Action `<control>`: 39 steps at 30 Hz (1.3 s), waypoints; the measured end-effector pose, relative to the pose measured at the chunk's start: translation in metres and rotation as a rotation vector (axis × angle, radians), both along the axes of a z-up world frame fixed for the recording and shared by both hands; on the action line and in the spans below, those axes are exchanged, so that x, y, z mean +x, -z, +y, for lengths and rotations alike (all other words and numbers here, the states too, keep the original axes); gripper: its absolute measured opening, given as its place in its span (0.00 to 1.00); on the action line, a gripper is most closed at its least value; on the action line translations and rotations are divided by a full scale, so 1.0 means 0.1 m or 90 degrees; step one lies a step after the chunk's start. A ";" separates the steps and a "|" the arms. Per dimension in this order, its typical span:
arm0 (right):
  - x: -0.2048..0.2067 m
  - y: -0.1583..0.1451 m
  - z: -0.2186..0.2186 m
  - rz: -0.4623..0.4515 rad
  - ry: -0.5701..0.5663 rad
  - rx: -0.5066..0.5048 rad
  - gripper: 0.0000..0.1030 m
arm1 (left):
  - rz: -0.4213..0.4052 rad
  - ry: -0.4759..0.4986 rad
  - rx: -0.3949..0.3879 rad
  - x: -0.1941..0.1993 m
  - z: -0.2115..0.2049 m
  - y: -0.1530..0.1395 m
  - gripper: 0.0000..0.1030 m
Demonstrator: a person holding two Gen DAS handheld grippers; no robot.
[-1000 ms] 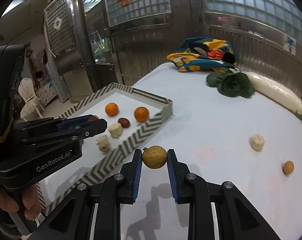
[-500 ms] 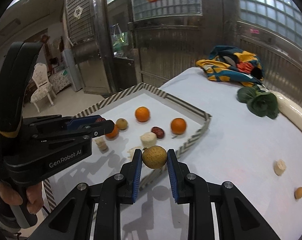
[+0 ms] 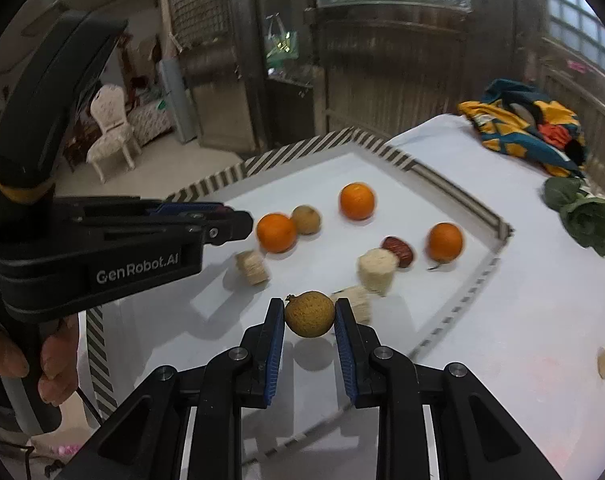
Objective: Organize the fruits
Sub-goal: 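Carry the date and tan fruit into the tray and open both grippers, then withdraw both grippers from the tray toward the last fruit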
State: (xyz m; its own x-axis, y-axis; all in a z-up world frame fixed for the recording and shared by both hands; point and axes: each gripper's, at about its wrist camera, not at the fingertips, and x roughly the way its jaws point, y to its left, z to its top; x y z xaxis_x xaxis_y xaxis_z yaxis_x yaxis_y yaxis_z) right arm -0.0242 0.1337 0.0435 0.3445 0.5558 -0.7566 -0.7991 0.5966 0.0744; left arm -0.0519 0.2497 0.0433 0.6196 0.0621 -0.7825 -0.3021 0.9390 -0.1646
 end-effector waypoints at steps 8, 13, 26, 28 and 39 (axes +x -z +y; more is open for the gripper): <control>0.03 0.16 0.22 0.005 -0.020 -0.039 0.24 | 0.026 -0.011 0.007 0.06 0.06 0.11 0.20; 0.07 0.21 0.28 0.004 -0.020 -0.046 0.24 | 0.046 -0.020 -0.008 0.10 0.13 0.19 0.20; 0.05 0.12 0.17 0.009 -0.004 -0.020 0.30 | -0.002 -0.032 0.030 -0.02 0.02 0.00 0.59; 0.03 0.05 0.09 0.006 0.005 -0.007 0.30 | -0.019 -0.026 0.046 -0.05 -0.07 -0.07 0.59; 0.04 -0.19 -0.67 0.000 0.100 0.050 0.32 | -0.066 0.054 0.068 0.00 -0.76 -0.23 0.59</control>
